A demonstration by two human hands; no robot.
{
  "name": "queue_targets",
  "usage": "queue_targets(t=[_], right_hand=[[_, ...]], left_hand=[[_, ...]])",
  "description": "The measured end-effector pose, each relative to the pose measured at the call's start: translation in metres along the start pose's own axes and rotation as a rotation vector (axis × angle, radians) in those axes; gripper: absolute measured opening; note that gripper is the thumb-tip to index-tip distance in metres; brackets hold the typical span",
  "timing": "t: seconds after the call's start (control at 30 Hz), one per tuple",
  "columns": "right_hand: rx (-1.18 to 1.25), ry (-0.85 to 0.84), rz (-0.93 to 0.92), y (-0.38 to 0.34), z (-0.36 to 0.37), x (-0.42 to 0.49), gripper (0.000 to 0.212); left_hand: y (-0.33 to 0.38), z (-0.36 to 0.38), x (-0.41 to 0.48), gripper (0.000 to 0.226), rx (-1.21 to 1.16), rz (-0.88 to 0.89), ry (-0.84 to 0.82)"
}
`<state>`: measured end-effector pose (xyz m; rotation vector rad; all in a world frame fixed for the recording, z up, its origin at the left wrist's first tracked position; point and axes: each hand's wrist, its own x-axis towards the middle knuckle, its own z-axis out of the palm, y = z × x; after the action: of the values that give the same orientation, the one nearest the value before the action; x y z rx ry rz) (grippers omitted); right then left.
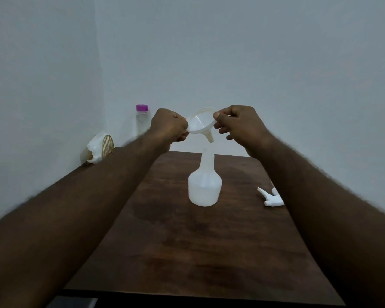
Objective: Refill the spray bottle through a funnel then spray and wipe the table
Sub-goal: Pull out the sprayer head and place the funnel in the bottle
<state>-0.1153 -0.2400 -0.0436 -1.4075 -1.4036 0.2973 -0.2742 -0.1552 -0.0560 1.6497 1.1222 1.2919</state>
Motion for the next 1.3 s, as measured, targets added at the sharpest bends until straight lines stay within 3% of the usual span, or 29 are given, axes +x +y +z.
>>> queue_targets(t=[0.43, 0.63, 0.83, 0.93, 1.3], right_hand=[[0.061, 0.002, 0.045, 0.014, -0.003, -0.007, 0.023], [0.069, 0.080, 0.109, 0.042, 0.008, -0.020, 0.023], [-0.084, -0.140, 0.232, 0.077, 0.038, -0.039, 0.053], [-0.157, -0.134, 0.206, 0.084, 0.052, -0.042, 0.065], [-0.232, -0.053, 0.129, 0.100, 0.070, -0.043, 0.045]], left_hand=[[0.016, -0.002, 0.006, 0.016, 0.076, -0.087, -0.087], [0.013, -0.001, 0.004, 0.020, 0.111, -0.071, -0.100], [0.012, 0.005, 0.003, 0.021, 0.125, -0.023, -0.080], [0.009, 0.008, 0.002, 0.017, 0.115, -0.016, -0.070], [-0.007, 0.006, 0.006, 0.006, 0.047, -0.052, -0.089]])
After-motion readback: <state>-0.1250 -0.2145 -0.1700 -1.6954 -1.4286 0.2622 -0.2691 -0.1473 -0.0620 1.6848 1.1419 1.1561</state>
